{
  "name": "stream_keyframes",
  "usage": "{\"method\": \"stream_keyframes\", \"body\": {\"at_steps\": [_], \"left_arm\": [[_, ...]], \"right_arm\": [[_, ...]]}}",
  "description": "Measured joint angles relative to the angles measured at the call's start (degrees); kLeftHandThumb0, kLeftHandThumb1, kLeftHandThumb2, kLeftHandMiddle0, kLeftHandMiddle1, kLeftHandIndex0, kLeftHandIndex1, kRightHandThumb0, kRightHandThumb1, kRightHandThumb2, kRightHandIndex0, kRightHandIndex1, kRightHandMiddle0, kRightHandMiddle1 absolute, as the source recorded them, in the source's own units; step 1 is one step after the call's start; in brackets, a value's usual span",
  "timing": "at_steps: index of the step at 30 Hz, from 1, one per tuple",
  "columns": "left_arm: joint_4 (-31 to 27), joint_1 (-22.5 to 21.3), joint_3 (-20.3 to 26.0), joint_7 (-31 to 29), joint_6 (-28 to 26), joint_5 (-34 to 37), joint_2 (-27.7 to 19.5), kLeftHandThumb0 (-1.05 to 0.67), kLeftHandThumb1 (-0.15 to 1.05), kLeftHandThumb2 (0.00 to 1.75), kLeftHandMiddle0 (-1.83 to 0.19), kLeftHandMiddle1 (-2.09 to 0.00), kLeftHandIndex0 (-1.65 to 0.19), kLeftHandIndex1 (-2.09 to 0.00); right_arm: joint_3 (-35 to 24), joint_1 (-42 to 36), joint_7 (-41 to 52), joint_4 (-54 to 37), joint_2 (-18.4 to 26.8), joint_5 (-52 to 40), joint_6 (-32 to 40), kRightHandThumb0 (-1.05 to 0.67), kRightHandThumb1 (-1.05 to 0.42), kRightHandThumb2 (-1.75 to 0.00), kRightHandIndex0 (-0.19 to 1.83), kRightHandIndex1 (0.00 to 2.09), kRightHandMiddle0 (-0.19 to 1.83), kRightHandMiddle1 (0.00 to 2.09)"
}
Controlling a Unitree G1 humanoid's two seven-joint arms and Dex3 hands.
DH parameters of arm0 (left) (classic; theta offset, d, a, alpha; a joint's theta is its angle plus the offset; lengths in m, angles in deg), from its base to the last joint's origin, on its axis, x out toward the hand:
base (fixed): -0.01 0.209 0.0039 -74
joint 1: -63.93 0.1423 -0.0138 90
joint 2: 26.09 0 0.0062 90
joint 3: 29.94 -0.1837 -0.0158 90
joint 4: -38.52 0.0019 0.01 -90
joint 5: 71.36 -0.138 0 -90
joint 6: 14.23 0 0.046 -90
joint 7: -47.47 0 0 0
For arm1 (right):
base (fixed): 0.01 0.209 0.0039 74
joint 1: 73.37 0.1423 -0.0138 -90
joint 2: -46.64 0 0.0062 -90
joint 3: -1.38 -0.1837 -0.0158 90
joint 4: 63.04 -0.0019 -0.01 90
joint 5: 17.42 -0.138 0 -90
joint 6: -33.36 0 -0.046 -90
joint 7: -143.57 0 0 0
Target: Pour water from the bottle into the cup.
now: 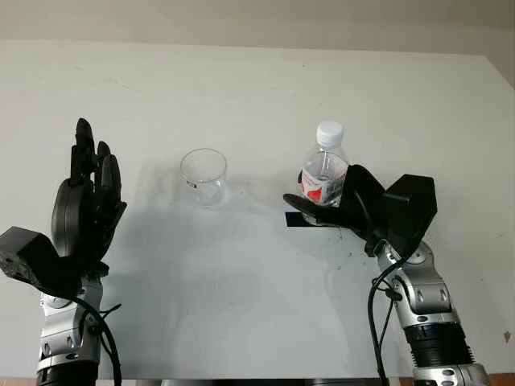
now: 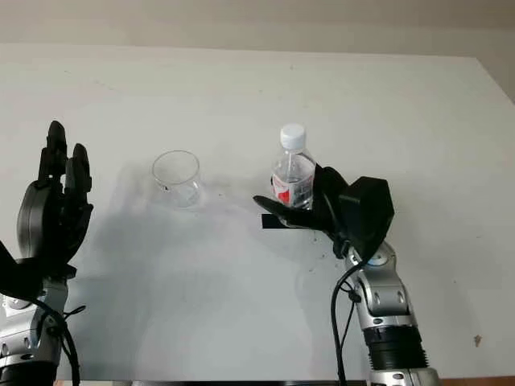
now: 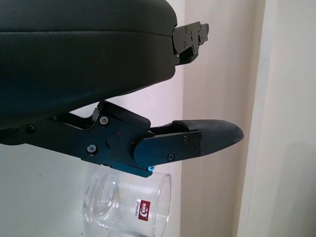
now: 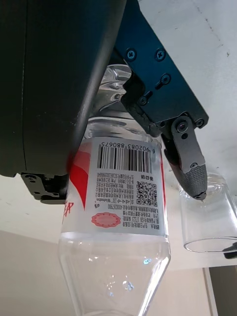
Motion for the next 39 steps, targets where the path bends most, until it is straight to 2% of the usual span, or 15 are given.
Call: {"method": "stream_keyframes", "body": {"at_steps": [2, 3, 5, 7, 8, 10, 17, 26, 31, 39], "left_arm": [[0.0, 0.0, 0.0, 0.0, 0.0, 0.0, 0.0, -0.73, 1.05, 0.53, 0.19, 0.00, 0.19, 0.00], [0.0, 0.0, 0.1, 0.0, 0.0, 0.0, 0.0, -0.72, 1.05, 0.53, 0.19, 0.00, 0.19, 0.00], [0.0, 0.0, 0.2, 0.0, 0.0, 0.2, 0.0, -0.72, 1.05, 0.53, 0.19, 0.00, 0.19, 0.00], [0.0, 0.0, 0.2, -0.2, 0.0, 0.4, 0.0, -0.72, 1.05, 0.53, 0.19, 0.00, 0.19, 0.00], [0.1, 0.0, 0.3, -0.3, 0.0, 0.4, 0.0, -0.72, 1.05, 0.54, 0.19, 0.00, 0.19, 0.00], [0.1, 0.0, 0.4, -0.6, 0.0, 0.5, -0.1, -0.72, 1.05, 0.54, 0.19, 0.00, 0.19, 0.00], [0.1, 0.0, 0.5, -0.9, 0.0, 0.5, -0.1, -0.72, 1.05, 0.54, 0.19, 0.00, 0.19, 0.00], [0.1, 0.0, 0.6, -0.9, 0.0, 0.5, -0.1, -0.72, 1.05, 0.53, 0.19, 0.00, 0.19, 0.00], [0.2, -0.2, 0.7, -0.9, 0.0, 0.5, -0.1, -0.72, 1.05, 0.53, 0.19, 0.00, 0.19, 0.00], [0.4, -0.6, 0.7, -0.8, 0.0, 0.4, -0.1, -0.72, 1.05, 0.54, 0.19, 0.00, 0.19, 0.00]], "right_arm": [[0.0, -0.2, -0.2, 0.4, -0.5, -0.1, -0.9, -0.64, -1.05, -0.22, -0.10, 1.68, -0.10, 1.77], [0.0, -0.3, 0.0, 0.6, -0.7, -0.1, -1.5, -0.67, -1.05, -0.19, -0.12, 1.24, -0.15, 1.39], [0.3, -0.5, 1.1, 0.9, -0.6, 0.0, -3.0, -0.70, -1.05, -0.14, -0.06, 0.55, -0.13, 0.73], [0.5, -0.8, 3.0, 1.8, 0.1, 0.1, -5.9, -0.76, -1.04, -0.09, -0.14, 0.14, -0.17, 0.24], [0.5, -1.0, 3.9, 2.4, 0.5, 0.2, -7.5, -0.78, -1.04, -0.08, -0.16, 0.07, -0.18, 0.12], [0.5, -1.4, 5.3, 3.9, 0.9, 0.2, -11.0, -0.85, -1.03, -0.06, -0.19, 0.02, -0.19, 0.03], [0.3, -1.8, 5.3, 7.8, 0.9, 0.9, -18.3, -0.93, -1.02, -0.05, -0.19, 0.00, -0.19, 0.00], [-0.7, -1.7, 5.8, 9.2, 1.2, -0.5, -19.3, -0.87, -1.00, -0.05, -0.19, 0.00, -0.19, 0.00], [-2.2, -1.7, 4.4, 9.6, 1.3, -0.9, -19.6, -0.89, -1.00, -0.05, -0.19, 0.00, -0.19, 0.00], [-4.7, -1.4, 1.6, 11.6, 0.8, -2.1, -24.8, -0.90, -1.03, -0.06, -0.19, 0.00, -0.19, 0.00]]}}
